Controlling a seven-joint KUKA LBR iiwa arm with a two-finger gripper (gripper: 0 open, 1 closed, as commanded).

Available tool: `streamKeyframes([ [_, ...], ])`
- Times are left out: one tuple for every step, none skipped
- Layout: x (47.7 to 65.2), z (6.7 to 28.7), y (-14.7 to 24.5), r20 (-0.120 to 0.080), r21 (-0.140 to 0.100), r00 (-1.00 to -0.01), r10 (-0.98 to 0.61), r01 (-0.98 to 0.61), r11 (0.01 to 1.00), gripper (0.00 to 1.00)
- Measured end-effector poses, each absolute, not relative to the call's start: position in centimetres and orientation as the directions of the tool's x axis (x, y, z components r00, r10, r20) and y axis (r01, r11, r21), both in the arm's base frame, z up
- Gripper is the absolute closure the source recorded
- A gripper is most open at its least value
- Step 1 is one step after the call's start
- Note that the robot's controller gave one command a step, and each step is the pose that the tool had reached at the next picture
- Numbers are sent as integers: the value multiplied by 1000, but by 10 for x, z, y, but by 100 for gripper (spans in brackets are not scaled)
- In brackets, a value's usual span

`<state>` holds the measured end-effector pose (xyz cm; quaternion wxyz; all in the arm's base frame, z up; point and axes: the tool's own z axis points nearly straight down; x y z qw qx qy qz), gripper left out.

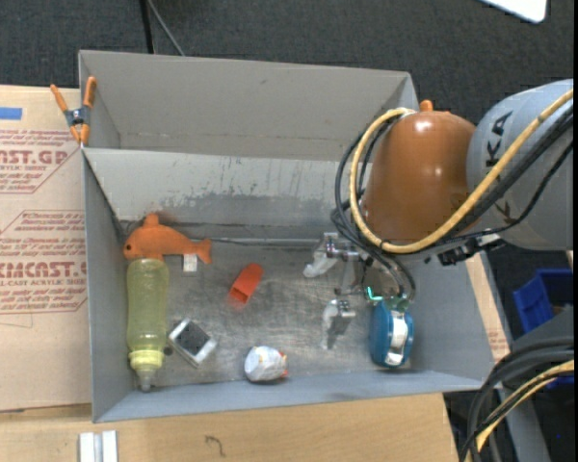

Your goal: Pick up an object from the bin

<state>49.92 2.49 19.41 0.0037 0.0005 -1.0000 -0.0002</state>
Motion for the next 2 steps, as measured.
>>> streamKeyframes([
  [501,198,25,0,1,-1000,-1,-1,1000,0],
  [506,148,47,-8,0,-999,-51,-51,999,0],
])
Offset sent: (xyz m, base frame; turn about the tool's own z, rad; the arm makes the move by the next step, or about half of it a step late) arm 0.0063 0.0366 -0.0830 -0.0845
